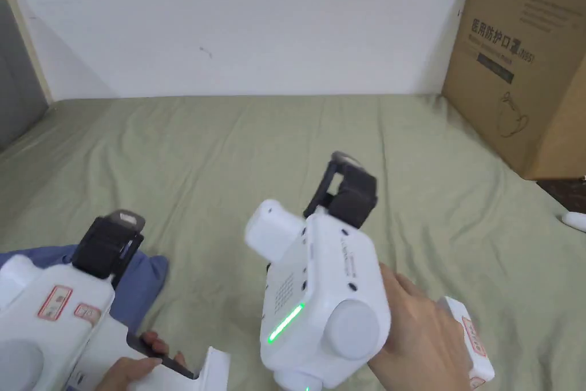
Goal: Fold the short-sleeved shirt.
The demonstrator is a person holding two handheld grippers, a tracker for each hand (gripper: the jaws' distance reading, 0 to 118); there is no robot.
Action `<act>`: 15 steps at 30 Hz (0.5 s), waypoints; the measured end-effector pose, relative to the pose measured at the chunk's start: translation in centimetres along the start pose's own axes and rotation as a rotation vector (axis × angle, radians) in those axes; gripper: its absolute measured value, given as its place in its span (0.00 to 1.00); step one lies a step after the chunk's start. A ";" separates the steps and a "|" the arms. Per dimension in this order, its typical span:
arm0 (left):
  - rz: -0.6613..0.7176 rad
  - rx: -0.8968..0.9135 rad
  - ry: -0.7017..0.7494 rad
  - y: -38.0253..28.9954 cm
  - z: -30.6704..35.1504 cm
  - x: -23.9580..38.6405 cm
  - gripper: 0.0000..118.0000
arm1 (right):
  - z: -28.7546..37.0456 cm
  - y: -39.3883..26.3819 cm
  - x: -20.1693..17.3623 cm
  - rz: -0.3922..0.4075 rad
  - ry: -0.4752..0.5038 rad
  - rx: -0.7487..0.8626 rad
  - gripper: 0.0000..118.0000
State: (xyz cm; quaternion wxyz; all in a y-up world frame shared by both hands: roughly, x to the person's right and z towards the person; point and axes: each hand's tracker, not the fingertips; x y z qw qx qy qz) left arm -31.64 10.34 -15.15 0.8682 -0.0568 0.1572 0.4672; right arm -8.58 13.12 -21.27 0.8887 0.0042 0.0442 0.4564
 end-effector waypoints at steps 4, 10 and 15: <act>-0.606 0.091 0.021 -0.3 1.1 6.5 1.00 | -1.2 -1.4 5.1 -0.626 0.036 -0.127 1.00; -1.105 0.193 -0.018 -5.1 2.8 8.9 1.00 | -1.1 -7.1 6.3 -1.064 -0.084 -0.206 1.00; -0.955 0.107 -0.058 -4.2 2.4 8.4 1.00 | -0.5 -5.7 6.4 -0.912 -0.048 -0.128 1.00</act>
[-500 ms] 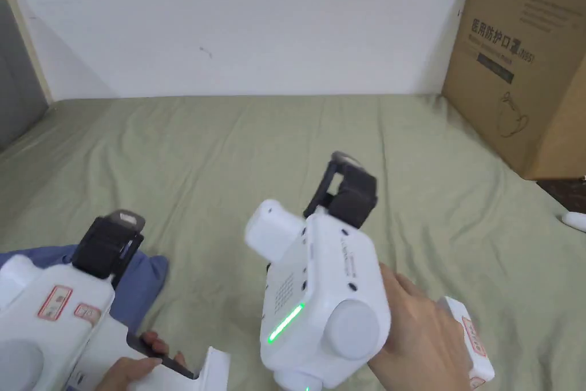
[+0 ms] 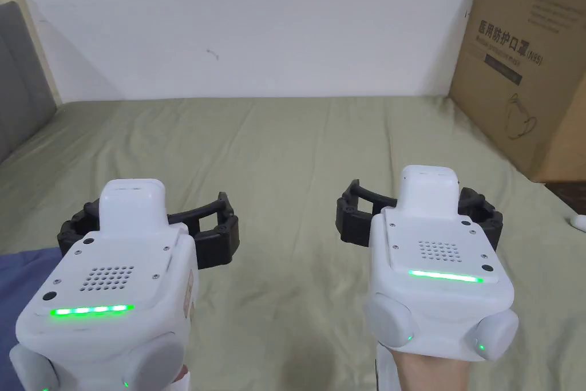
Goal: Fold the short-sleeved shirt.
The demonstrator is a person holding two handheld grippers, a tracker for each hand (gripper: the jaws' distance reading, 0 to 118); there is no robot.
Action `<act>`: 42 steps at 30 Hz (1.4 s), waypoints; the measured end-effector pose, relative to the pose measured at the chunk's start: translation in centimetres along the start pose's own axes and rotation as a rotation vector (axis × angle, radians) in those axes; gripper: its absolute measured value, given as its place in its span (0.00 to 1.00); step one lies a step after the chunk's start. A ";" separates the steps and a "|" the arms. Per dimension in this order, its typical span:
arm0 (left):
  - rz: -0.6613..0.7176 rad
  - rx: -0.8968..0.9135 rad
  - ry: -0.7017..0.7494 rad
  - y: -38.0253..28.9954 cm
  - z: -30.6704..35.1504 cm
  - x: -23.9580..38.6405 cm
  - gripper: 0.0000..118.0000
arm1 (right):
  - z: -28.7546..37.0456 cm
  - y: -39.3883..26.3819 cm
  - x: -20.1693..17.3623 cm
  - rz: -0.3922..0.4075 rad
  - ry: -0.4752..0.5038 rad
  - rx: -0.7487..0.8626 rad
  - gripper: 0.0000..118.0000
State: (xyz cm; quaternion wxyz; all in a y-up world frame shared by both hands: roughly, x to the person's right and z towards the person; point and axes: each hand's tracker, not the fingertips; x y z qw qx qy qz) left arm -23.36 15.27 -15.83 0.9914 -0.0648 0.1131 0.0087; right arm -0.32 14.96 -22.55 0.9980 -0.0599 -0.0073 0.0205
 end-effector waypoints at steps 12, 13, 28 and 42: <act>-0.109 -0.022 0.060 1.1 -0.4 0.8 0.00 | 0.5 0.2 0.0 0.100 -0.072 -0.001 0.14; -0.073 -0.027 0.026 1.2 -0.2 0.7 0.00 | 0.4 0.1 0.4 0.091 -0.056 -0.009 0.08; -0.003 -0.061 0.029 2.0 0.0 -1.2 0.00 | 0.1 1.2 -0.2 0.060 0.056 -0.062 0.00; 0.104 -0.130 0.407 1.1 6.6 -14.3 0.00 | 1.2 1.2 -14.5 0.057 0.566 -0.133 0.00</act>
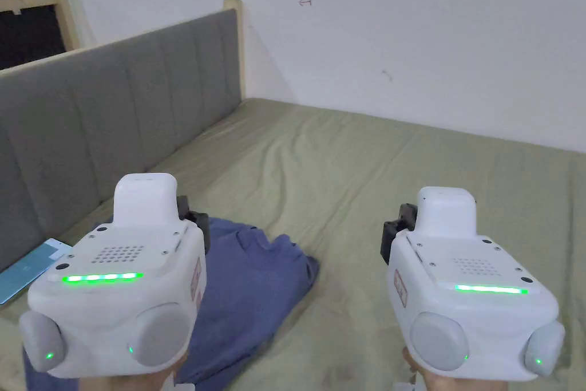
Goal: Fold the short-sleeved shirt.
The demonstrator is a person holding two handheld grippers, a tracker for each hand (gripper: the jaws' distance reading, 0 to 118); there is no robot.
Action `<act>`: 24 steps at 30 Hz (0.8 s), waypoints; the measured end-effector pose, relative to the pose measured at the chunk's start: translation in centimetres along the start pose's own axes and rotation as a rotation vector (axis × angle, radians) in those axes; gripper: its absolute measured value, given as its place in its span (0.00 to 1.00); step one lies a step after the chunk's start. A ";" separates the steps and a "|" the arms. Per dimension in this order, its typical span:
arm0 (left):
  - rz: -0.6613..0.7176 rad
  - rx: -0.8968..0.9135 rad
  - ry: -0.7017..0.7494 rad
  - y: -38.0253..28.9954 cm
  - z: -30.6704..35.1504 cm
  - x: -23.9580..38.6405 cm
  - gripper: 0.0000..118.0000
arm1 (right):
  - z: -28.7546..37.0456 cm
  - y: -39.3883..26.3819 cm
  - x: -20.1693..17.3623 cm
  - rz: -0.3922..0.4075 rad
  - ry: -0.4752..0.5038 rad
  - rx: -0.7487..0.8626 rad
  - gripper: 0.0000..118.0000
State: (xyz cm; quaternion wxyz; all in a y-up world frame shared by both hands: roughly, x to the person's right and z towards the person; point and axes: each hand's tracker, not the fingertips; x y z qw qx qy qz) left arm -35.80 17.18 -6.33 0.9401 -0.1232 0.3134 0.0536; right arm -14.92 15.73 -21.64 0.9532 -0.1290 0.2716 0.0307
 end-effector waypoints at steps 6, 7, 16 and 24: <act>-0.030 -0.063 0.036 -0.8 -1.1 -1.4 0.00 | -1.0 -0.7 -1.8 -0.005 0.058 -0.040 0.00; -0.037 -0.087 0.030 -1.0 -1.7 -1.2 0.00 | -1.1 -0.9 -1.8 -0.009 0.058 -0.046 0.00; 0.054 -0.520 -0.074 -7.4 -15.3 -1.4 0.05 | -3.2 -3.1 0.5 -0.071 0.019 -0.141 0.00; 0.092 -0.753 -0.098 -13.3 -20.1 -0.8 0.93 | -5.0 -4.6 2.0 -0.087 -0.023 -0.212 0.00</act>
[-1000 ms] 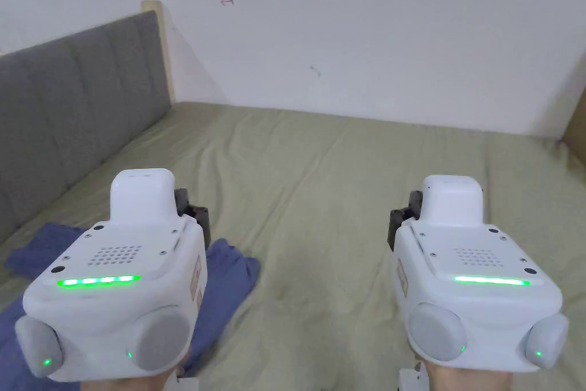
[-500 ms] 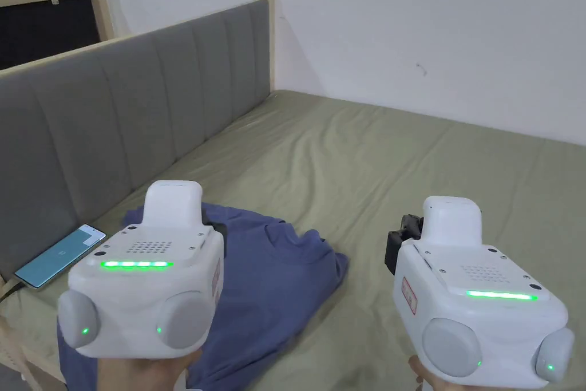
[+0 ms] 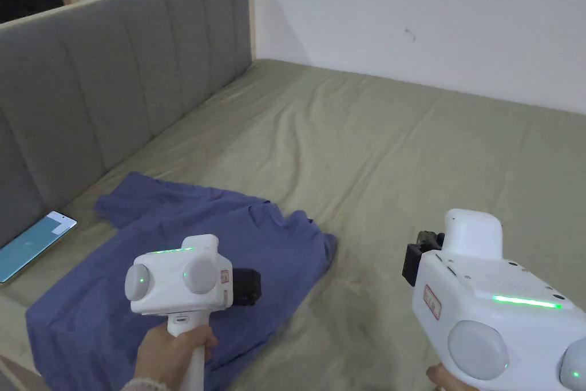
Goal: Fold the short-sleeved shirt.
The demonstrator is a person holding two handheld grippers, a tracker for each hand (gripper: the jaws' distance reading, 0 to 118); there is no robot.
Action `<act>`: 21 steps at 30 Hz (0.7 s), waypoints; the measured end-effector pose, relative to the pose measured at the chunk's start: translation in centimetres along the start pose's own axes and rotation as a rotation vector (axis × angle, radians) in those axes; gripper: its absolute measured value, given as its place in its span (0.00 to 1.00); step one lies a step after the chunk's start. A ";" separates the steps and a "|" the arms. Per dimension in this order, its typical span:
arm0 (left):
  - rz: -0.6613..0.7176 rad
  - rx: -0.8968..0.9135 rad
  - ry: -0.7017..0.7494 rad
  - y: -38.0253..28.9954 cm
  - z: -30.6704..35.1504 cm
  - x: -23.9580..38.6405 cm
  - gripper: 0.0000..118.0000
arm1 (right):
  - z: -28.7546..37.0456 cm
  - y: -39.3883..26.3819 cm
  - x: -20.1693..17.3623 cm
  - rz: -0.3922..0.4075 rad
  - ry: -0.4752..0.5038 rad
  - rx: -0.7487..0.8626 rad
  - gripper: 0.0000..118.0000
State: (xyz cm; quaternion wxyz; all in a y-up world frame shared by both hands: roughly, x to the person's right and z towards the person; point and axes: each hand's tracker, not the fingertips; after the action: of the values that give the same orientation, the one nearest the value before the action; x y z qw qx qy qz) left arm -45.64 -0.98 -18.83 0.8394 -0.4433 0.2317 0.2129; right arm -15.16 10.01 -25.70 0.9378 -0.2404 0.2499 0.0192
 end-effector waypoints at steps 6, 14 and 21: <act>0.001 -0.078 -0.015 0.6 -1.7 1.1 0.91 | -1.0 -0.5 0.5 -0.010 -0.005 -0.040 0.00; -0.087 -0.038 0.176 0.0 -2.8 1.8 0.07 | -1.8 -1.3 1.0 -0.019 -0.006 -0.077 0.00; 0.053 -0.093 0.043 1.8 -1.1 -0.6 0.07 | -1.2 -1.2 3.3 -0.090 -0.038 -0.074 0.00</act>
State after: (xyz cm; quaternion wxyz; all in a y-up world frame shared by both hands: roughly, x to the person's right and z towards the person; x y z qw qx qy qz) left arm -47.32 -1.11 -20.19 0.8066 -0.4801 0.2512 0.2362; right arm -12.63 8.15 -27.70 0.9326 -0.2857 0.2203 -0.0092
